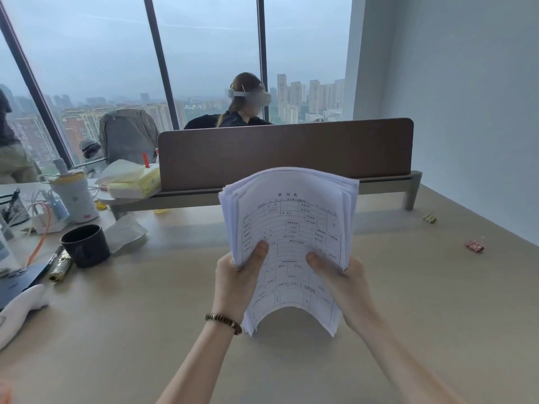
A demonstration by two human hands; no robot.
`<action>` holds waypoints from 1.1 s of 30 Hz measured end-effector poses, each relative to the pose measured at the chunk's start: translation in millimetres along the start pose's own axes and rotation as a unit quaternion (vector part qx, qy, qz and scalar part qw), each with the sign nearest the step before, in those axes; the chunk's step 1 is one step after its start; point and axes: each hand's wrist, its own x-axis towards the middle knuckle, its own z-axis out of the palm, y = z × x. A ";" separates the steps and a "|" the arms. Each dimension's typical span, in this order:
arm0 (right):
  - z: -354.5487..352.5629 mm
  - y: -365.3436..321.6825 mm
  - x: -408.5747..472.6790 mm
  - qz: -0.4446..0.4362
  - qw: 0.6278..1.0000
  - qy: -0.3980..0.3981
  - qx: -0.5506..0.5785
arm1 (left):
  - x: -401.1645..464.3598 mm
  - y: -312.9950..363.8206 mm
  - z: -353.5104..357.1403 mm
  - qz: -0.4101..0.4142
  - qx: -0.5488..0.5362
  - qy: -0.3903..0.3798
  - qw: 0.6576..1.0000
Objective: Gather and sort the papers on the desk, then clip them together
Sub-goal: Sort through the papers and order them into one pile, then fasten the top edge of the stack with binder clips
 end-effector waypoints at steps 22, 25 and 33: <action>-56.0 -5.2 36.3 0.080 0.996 0.007 -0.024 | 6.1 -20.3 -4.8 -0.156 -0.036 -0.241 0.957; -69.6 6.0 36.5 0.047 0.993 0.067 -0.084 | -1.5 -29.7 11.5 -0.195 -0.045 -0.264 0.943; -107.2 28.7 32.1 0.059 0.994 0.074 -0.056 | 16.2 -39.1 40.0 -0.276 -0.095 -0.324 0.900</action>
